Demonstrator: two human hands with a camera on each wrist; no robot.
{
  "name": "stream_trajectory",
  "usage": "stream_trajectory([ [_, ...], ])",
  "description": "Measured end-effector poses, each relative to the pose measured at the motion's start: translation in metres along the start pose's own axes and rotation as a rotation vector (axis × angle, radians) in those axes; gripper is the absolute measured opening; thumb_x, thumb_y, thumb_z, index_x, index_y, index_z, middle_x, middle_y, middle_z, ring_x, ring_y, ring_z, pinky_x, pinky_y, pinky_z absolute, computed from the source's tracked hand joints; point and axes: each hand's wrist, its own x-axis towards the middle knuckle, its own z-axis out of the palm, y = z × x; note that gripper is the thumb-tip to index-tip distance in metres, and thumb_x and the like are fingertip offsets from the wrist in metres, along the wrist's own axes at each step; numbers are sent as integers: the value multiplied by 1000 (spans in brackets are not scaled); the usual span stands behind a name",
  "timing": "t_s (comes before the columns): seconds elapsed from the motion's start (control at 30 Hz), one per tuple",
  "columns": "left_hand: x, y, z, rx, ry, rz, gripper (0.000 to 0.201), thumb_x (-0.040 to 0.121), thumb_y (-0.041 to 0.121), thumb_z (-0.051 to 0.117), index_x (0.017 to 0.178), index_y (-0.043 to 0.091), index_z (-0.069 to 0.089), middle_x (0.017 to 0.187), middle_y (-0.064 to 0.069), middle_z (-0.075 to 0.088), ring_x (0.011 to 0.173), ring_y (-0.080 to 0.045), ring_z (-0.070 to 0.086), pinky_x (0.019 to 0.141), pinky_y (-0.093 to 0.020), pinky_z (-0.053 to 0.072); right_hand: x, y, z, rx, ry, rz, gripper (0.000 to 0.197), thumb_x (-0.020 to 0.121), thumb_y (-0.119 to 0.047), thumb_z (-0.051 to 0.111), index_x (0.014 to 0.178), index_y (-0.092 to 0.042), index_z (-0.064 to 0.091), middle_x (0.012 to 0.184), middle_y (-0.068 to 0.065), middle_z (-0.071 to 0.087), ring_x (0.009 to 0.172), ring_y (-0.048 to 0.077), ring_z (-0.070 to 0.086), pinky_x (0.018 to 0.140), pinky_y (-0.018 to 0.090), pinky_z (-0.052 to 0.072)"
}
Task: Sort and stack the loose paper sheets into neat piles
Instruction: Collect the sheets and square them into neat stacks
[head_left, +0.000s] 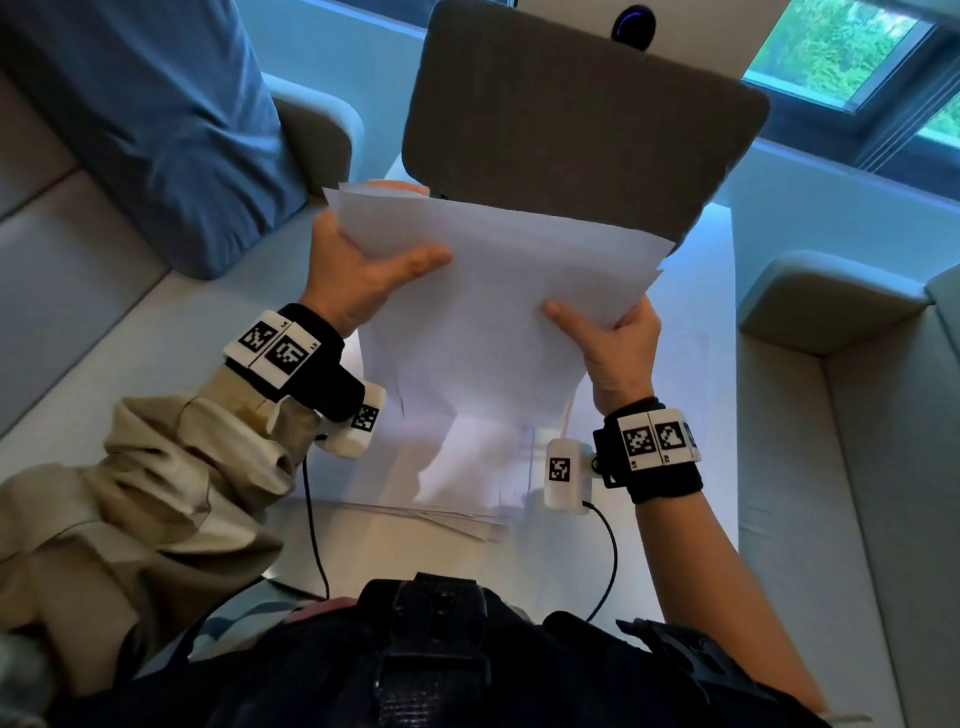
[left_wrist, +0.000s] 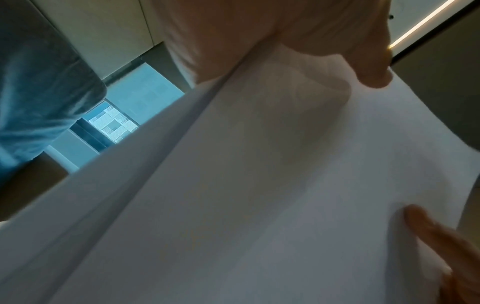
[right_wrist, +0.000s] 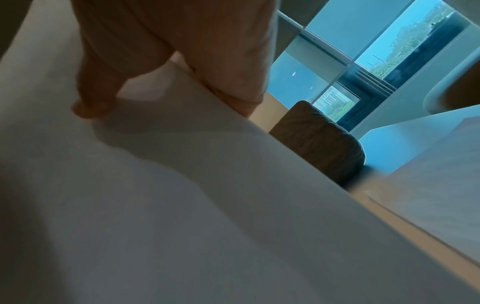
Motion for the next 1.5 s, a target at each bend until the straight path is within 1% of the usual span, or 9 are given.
stream_trajectory([
  [0.23, 6, 11, 8, 193, 15, 14, 40, 53, 18, 92, 79, 30, 63, 70, 30, 66, 70, 13, 61, 68, -9, 47, 2, -30, 2, -548, 199, -520, 104, 63, -40, 86, 142, -4, 28, 143, 11, 38, 131, 22, 41, 109, 41, 38],
  [0.4, -2, 31, 25, 237, -226, 203, 44, 57, 21, 90, 93, 26, 66, 83, 37, 63, 78, 14, 60, 75, -5, 43, -17, -76, 13, -1082, -12, -920, 56, 75, -48, 70, 123, -20, 61, 123, -2, 63, 123, 19, 54, 110, 59, 21],
  [0.57, -4, 37, 38, 296, -339, 305, 49, 57, 26, 89, 98, 22, 64, 89, 28, 60, 78, 14, 56, 73, -4, 41, -34, -88, 5, -1065, -146, -587, 21, 76, -41, 70, 80, -21, 71, 62, 2, 63, 62, 27, 57, 54, 39, 48],
  [0.7, -6, 3, 31, 465, -393, 98, 39, 53, 27, 91, 60, 2, 61, 58, 1, 48, 54, -3, 38, 49, -18, 34, -29, -88, -21, -817, -111, -490, 17, 76, -37, 73, 76, -21, 68, 61, -10, 63, 60, 12, 54, 59, 35, 48],
  [0.8, -10, -33, 14, 635, -445, -113, 59, 52, 26, 93, 41, 17, 35, 47, 6, 29, 40, -4, 31, 42, -19, 26, -25, -87, -46, -655, -49, -415, 25, 74, -24, 80, 58, -27, 61, 54, -22, 53, 54, -3, 39, 56, 19, 37],
  [1.03, 0, -93, -40, 400, -223, -403, 32, 59, 7, 87, 49, 18, 58, 44, 19, 51, 45, 5, 44, 54, -17, 41, -16, -55, -95, -294, 134, -146, 15, 68, -10, 83, 75, -15, 71, 65, -15, 68, 61, 2, 55, 59, 23, 48],
  [1.13, -1, -101, -41, 168, -150, -459, 31, 61, 2, 82, 84, 19, 69, 73, 18, 71, 70, 1, 65, 77, -29, 51, -12, -27, -92, -119, 204, -63, 21, 70, -1, 79, 82, -16, 70, 74, -13, 73, 67, 5, 63, 64, 23, 53],
  [1.27, -6, -109, -36, 149, -57, -477, 50, 39, 32, 93, 81, 22, 68, 76, 18, 72, 74, -3, 66, 73, -23, 56, -9, 16, -72, 78, 284, 73, 22, 74, 3, 74, 85, -15, 69, 78, -9, 74, 72, 8, 67, 67, 24, 54],
  [1.5, -21, -120, -58, 123, 71, -516, 40, 53, 4, 89, 83, 19, 67, 72, 19, 71, 69, 0, 66, 71, -25, 56, -11, 73, -64, -20, 261, 272, 24, 66, 0, 81, 80, -14, 68, 75, -7, 72, 75, 14, 65, 64, 22, 53],
])
